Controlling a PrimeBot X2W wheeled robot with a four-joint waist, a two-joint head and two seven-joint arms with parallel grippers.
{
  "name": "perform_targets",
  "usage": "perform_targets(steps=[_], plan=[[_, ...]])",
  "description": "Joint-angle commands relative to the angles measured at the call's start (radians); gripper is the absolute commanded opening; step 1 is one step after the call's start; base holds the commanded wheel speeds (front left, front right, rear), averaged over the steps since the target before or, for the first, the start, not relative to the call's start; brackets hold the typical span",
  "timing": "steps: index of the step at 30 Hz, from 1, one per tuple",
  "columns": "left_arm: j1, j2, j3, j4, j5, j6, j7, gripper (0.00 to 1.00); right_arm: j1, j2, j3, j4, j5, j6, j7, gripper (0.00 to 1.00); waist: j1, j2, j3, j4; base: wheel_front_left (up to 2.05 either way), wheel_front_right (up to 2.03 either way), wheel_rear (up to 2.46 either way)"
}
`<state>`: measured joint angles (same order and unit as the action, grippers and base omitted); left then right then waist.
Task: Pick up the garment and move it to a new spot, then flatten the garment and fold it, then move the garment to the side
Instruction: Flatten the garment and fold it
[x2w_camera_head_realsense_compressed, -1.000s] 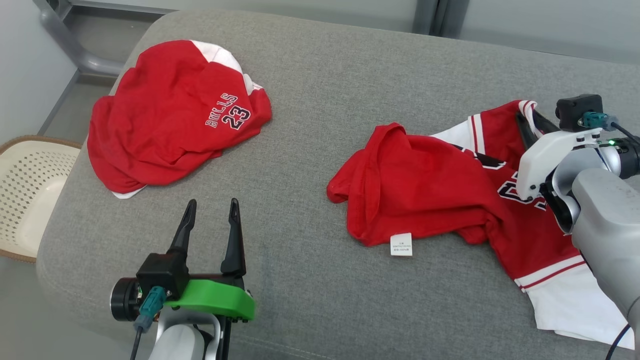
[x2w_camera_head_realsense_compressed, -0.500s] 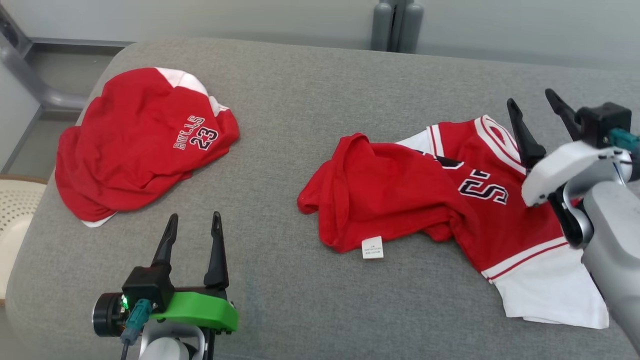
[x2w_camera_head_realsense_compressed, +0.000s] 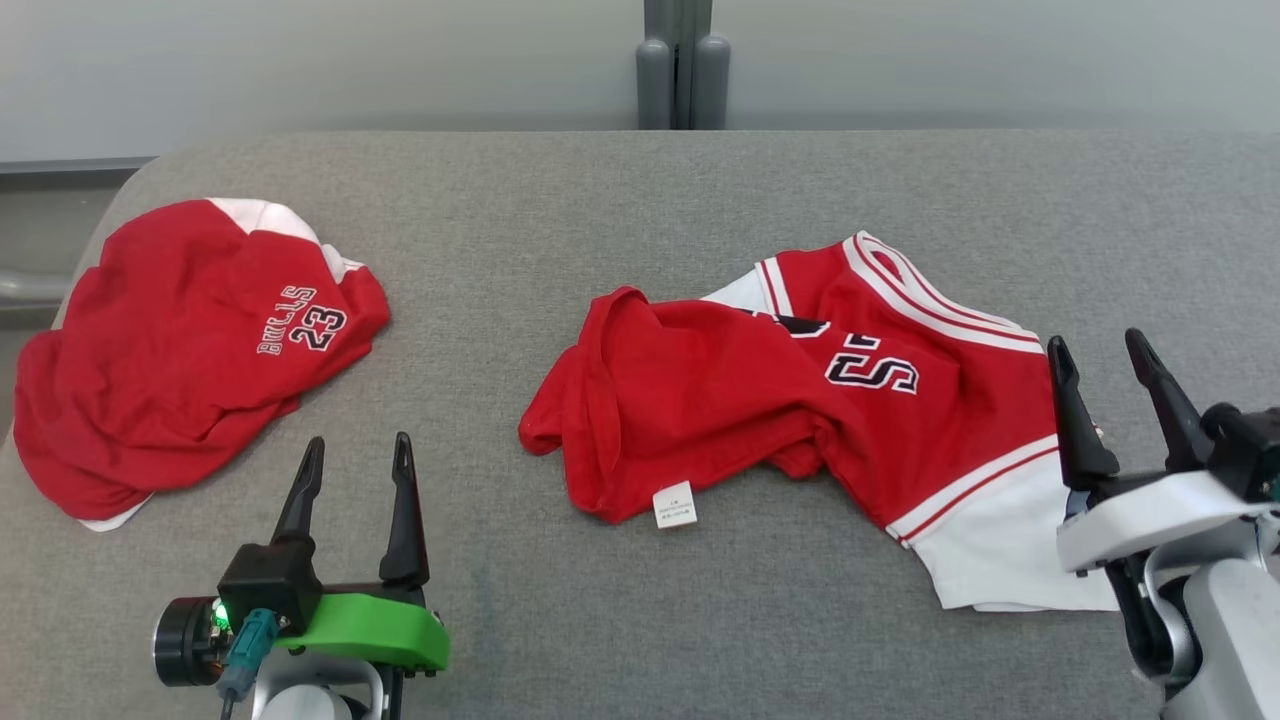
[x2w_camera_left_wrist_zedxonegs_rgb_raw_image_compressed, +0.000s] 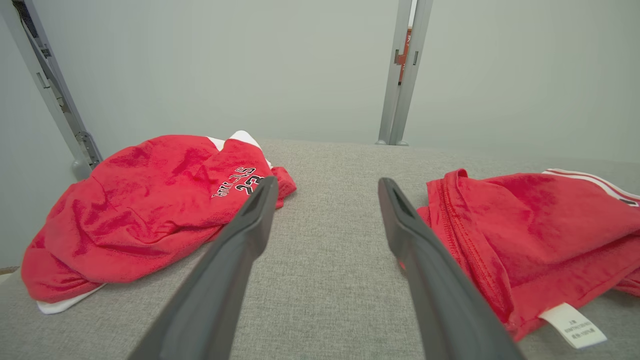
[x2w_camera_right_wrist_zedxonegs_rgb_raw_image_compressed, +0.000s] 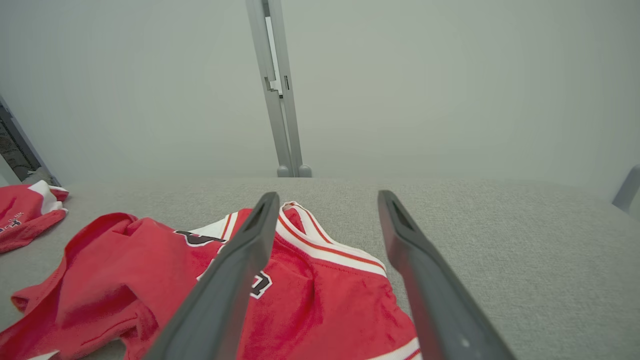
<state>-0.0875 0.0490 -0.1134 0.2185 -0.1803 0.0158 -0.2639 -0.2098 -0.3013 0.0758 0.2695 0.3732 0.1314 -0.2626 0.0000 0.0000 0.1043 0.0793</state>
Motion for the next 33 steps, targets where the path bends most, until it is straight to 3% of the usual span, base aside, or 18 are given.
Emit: perform_targets(steps=[1, 15, 33], plan=[[0.006, 0.003, 0.005, 0.000, 0.009, -0.006, 0.000, 1.00, 0.030, 0.012, -0.009, -0.025, -0.010, -0.001, -0.003, 1.00, 0.0000, 0.0000, -0.010, -0.019, 0.00, 0.00, 0.00], [0.027, 0.003, 0.034, 0.011, 0.038, -0.032, -0.001, 1.00, 0.232, 0.115, -0.058, -0.191, -0.065, -0.001, -0.003, 1.00, 0.0000, 0.0000, -0.050, -0.045, 0.00, 0.00, 0.00], [0.047, 0.003, 0.050, 0.017, 0.044, -0.047, -0.001, 1.00, 0.292, 0.154, -0.067, -0.228, -0.086, -0.001, -0.003, 1.00, 0.0000, 0.0000, -0.077, -0.041, 0.00, 0.00, 0.00]])
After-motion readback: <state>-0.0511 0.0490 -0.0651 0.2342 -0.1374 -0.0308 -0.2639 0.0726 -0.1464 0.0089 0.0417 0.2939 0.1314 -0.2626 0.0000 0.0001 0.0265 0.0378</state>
